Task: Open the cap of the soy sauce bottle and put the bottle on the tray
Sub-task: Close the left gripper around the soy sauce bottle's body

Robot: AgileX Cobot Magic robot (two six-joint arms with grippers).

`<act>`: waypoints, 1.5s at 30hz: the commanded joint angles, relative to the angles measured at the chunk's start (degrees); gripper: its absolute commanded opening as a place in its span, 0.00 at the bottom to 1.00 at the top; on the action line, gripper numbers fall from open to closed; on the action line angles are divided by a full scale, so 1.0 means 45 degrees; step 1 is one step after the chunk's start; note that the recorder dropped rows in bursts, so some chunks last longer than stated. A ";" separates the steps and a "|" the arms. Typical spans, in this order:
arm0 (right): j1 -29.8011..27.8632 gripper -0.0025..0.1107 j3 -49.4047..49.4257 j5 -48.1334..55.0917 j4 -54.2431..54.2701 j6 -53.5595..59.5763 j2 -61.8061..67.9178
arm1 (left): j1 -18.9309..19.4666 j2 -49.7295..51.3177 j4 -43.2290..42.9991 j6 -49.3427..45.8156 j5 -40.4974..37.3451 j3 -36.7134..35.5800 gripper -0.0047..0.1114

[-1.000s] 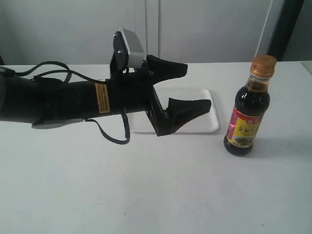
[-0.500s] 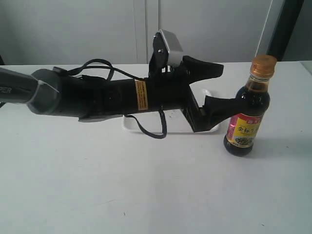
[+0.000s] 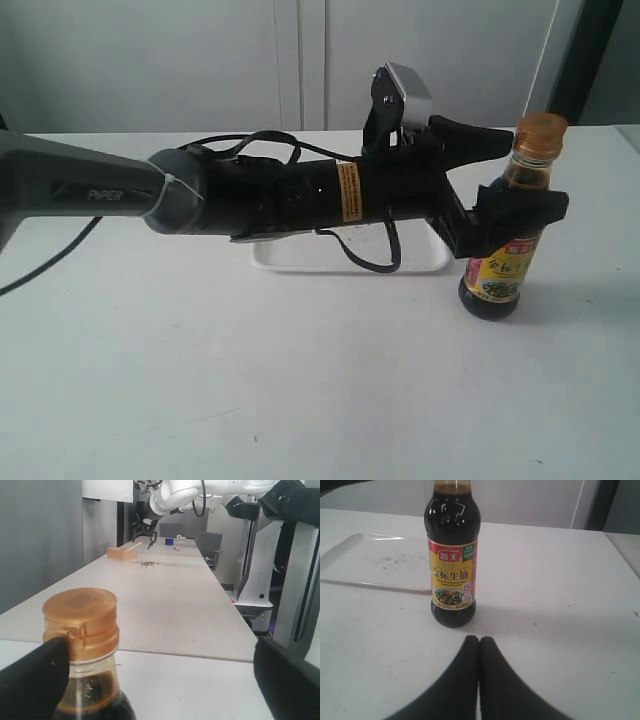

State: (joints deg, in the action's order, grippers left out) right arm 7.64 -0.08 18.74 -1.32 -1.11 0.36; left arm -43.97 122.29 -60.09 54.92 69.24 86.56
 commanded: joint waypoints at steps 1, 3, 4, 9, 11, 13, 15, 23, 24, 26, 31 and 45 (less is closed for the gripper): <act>-0.0066 0.02 0.0018 -0.0114 0.0009 -0.0042 -0.0080 | -0.0129 0.0398 -0.0102 0.0445 0.0161 0.0520 0.94; -0.0066 0.02 0.0018 -0.0114 0.0009 -0.0042 -0.0080 | -0.0185 0.0503 -0.0102 0.0445 0.0161 0.0685 0.94; -0.0066 0.02 0.0018 -0.0114 0.0009 -0.0042 -0.0080 | -0.0279 0.0598 -0.0102 0.0445 0.0161 0.0790 0.94; -0.0066 0.02 0.0018 -0.0114 0.0009 -0.0042 -0.0080 | -0.0448 0.1061 -0.0076 0.0802 0.0161 0.1370 0.94; -0.0066 0.02 0.0018 -0.0114 0.0009 -0.0042 -0.0080 | -0.0448 0.1094 0.0056 0.0802 0.0131 0.1370 0.94; -0.0066 0.02 0.0018 -0.0114 0.0009 -0.0042 -0.0080 | -0.0448 0.1114 0.0081 0.0753 -0.0067 0.1370 0.94; -0.0066 0.02 0.0018 -0.0114 0.0009 -0.0042 -0.0080 | -0.0368 0.1114 0.0142 0.0607 -0.0163 0.1370 0.94; -0.0066 0.02 0.0018 -0.0114 0.0009 -0.0042 -0.0080 | 0.0487 0.1114 0.0208 0.0594 -0.0350 0.1370 0.94; -0.0066 0.02 0.0018 -0.0114 0.0009 -0.0042 -0.0080 | 0.0487 0.1114 0.0208 0.0527 -0.0373 0.1370 0.94; -0.0066 0.02 0.0018 -0.0114 0.0009 -0.0042 -0.0080 | 0.0458 0.1114 0.0208 0.0396 -0.0351 0.1370 0.94; -0.0066 0.02 0.0018 -0.0114 0.0009 -0.0042 -0.0080 | 0.0427 0.1114 0.0208 0.0365 -0.0207 0.1370 0.94; -0.0066 0.02 0.0018 -0.0114 0.0009 -0.0042 -0.0080 | -0.0149 0.1143 0.1070 -0.0852 -0.1340 0.1370 0.94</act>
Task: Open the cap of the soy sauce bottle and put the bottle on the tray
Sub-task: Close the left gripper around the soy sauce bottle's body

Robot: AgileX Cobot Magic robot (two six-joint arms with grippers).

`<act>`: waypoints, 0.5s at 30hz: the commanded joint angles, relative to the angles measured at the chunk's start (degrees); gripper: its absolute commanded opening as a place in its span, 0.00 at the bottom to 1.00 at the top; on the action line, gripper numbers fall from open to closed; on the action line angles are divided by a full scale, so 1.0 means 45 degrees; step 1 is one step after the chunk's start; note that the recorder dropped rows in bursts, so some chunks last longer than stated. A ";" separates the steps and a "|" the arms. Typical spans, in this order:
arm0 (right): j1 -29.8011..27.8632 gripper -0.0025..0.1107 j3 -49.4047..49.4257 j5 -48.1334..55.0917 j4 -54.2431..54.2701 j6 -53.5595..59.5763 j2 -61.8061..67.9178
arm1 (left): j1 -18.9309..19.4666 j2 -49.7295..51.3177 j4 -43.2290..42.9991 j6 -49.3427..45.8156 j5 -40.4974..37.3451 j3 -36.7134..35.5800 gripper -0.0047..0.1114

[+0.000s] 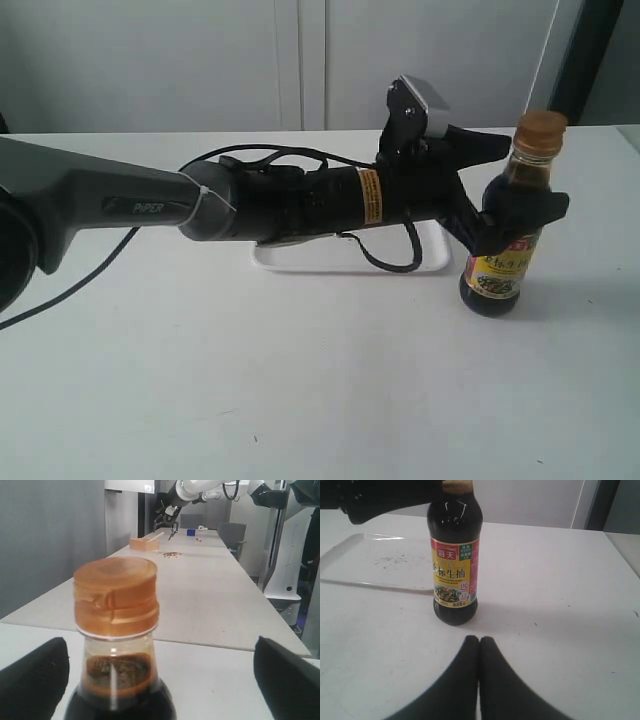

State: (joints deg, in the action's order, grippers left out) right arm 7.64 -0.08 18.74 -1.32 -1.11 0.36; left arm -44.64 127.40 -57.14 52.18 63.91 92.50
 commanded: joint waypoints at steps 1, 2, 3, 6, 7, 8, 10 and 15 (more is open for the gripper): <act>-0.0066 0.02 0.0018 -0.0114 0.0009 -0.0042 -0.0080 | -0.0002 0.0007 0.0475 -0.0238 -0.0164 0.0100 0.94; -0.0066 0.02 0.0018 -0.0114 0.0009 -0.0042 -0.0080 | -0.0002 0.0007 0.0412 -0.0246 -0.0185 0.0173 0.94; -0.0066 0.02 0.0018 -0.0114 0.0009 -0.0042 -0.0080 | -0.0029 0.0007 0.0373 -0.0246 -0.0262 0.0271 0.94; -0.0066 0.02 0.0018 -0.0114 0.0009 -0.0042 -0.0080 | -0.0166 0.0007 0.0320 -0.0248 -0.0456 0.0593 0.94; -0.0066 0.02 0.0018 -0.0114 0.0009 -0.0042 -0.0080 | -0.0251 0.0036 0.0320 -0.0248 -0.0719 0.0738 0.94; -0.0066 0.02 0.0018 -0.0114 0.0009 -0.0042 -0.0080 | -0.0302 0.0069 0.0292 -0.0197 -0.0986 0.0902 0.94; -0.0066 0.02 0.0018 -0.0114 0.0009 -0.0042 -0.0080 | -0.0360 0.0274 0.0163 0.0070 -0.1128 0.1255 0.94; -0.0066 0.02 0.0018 -0.0114 0.0009 -0.0042 -0.0080 | -0.0391 0.0960 0.0131 0.0511 -0.1088 0.1977 0.94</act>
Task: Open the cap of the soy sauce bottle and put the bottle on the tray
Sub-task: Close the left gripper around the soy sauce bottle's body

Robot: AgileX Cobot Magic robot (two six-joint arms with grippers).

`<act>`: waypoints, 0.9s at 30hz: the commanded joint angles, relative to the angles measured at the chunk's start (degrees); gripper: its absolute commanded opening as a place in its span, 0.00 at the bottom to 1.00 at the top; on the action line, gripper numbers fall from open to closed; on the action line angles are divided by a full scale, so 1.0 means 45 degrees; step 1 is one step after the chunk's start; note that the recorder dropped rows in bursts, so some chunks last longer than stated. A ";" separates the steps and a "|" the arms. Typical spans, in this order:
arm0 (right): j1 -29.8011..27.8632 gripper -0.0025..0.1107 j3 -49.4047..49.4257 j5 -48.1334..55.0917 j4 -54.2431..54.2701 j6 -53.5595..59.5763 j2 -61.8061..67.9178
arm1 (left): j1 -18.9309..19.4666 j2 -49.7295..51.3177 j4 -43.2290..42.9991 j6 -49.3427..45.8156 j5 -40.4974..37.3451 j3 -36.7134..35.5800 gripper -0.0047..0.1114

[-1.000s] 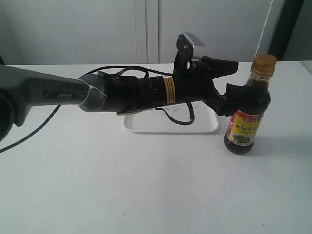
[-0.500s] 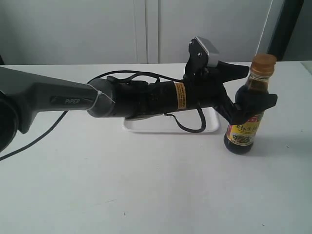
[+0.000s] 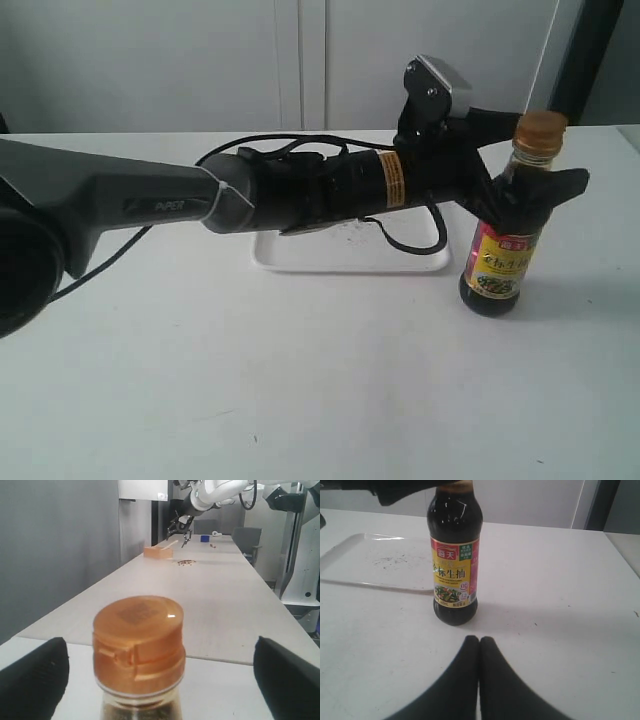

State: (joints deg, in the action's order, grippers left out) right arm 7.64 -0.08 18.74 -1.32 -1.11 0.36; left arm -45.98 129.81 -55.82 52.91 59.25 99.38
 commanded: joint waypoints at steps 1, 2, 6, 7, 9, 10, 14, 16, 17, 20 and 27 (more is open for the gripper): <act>-0.0066 0.02 0.0018 -0.0114 0.0009 -0.0042 -0.0080 | -0.0092 0.0571 -0.0163 0.0379 -0.0060 0.0542 0.94; -0.0066 0.02 0.0018 -0.0114 0.0009 -0.0042 -0.0080 | -0.0092 0.0693 -0.0163 0.0497 -0.0060 0.0618 0.94; -0.0066 0.02 0.0018 -0.0114 0.0009 -0.0042 -0.0080 | -0.0092 0.1071 -0.0163 0.0588 0.0065 0.0768 0.94; -0.0066 0.02 0.0018 -0.0114 0.0009 -0.0042 -0.0080 | -0.0092 0.1135 -0.0163 0.0588 0.0090 0.0768 0.94; -0.0066 0.02 0.0018 -0.0114 0.0009 -0.0042 -0.0080 | -0.0092 0.1247 -0.0163 0.0588 0.0283 0.0768 0.94; -0.0066 0.02 0.0018 -0.0114 0.0009 -0.0042 -0.0080 | -0.0092 0.1312 -0.0195 0.0599 0.0227 0.0768 0.94; -0.0066 0.02 0.0018 -0.0114 0.0009 -0.0042 -0.0080 | -0.0092 0.1662 -0.0166 0.0857 0.0531 0.0916 0.94; -0.0066 0.02 0.0018 -0.0114 0.0009 -0.0042 -0.0080 | -0.0092 0.1867 -0.0166 0.0884 0.0575 0.0973 0.94; -0.0066 0.02 0.0018 -0.0114 0.0009 -0.0042 -0.0080 | -0.0092 0.1918 -0.0166 0.0884 0.0610 0.0973 0.94; -0.0066 0.02 0.0018 -0.0114 0.0009 -0.0042 -0.0080 | -0.0092 0.2139 -0.0193 0.0857 0.0611 0.0973 0.94; -0.0066 0.02 0.0018 -0.0114 0.0009 -0.0042 -0.0080 | -0.0092 0.2395 -0.0352 0.0857 0.0607 0.0973 0.94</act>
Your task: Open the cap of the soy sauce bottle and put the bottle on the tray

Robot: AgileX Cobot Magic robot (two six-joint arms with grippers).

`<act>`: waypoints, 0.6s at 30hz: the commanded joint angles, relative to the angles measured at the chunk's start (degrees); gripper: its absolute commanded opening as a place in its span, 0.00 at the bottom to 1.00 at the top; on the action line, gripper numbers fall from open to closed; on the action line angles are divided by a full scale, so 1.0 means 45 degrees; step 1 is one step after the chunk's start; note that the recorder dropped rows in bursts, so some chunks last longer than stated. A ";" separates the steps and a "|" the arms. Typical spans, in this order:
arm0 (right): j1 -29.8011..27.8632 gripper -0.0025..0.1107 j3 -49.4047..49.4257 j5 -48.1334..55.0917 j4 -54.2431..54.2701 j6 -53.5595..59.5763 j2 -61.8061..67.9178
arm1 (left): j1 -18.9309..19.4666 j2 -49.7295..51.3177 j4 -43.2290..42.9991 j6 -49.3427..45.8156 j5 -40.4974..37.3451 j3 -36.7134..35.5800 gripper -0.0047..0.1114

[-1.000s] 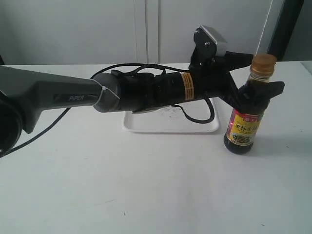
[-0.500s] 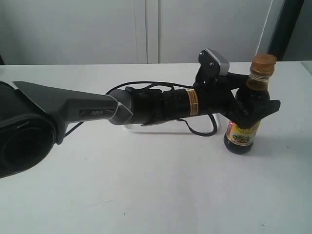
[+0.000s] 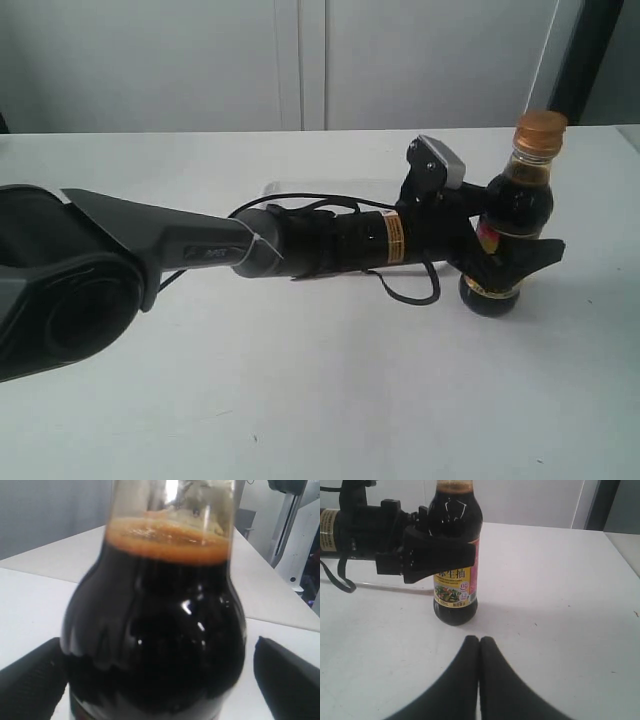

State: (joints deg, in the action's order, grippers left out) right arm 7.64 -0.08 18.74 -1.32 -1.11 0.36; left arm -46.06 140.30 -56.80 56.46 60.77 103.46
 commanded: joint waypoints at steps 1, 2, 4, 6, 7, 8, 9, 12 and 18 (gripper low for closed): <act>-0.0066 0.02 0.0018 -0.0114 0.0009 -0.0042 -0.0080 | -0.0075 0.0088 -0.0135 0.0068 0.0269 0.0065 0.94; -0.0066 0.02 0.0018 -0.0114 0.0009 -0.0042 -0.0080 | -0.0075 0.0145 -0.0135 0.0068 0.0269 0.0065 0.94; -0.0066 0.02 0.0018 -0.0114 0.0009 -0.0042 -0.0080 | -0.0075 0.0229 -0.0107 0.0068 0.0326 0.0065 0.94; -0.0066 0.02 0.0018 -0.0114 0.0009 -0.0042 -0.0080 | -0.0075 0.0352 -0.0107 0.0037 0.0326 0.0065 0.94; -0.0066 0.02 0.0018 -0.0114 0.0009 -0.0129 -0.0080 | -0.0075 0.0428 -0.0028 0.0037 0.0326 0.0065 0.94; -0.0066 0.02 0.0018 -0.0114 0.0009 -0.0298 -0.0080 | -0.0075 0.0492 -0.0027 0.0009 0.0326 0.0065 0.92; -0.0066 0.02 0.0018 -0.0114 0.0009 -0.0322 -0.0080 | -0.0075 0.0539 -0.0051 -0.0018 0.0326 0.0065 0.91; -0.0066 0.02 0.0018 -0.0114 0.0009 -0.0296 -0.0080 | -0.0075 0.0655 -0.0051 -0.0076 0.0374 0.0065 0.85; -0.0066 0.02 0.0018 -0.0114 0.0009 -0.0296 -0.0080 | -0.0075 0.0655 -0.0051 -0.0303 0.0415 0.0065 0.64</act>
State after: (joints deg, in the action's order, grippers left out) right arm 7.64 -0.08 18.74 -1.32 -2.23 0.36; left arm -46.06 143.54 -56.64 55.70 61.46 103.46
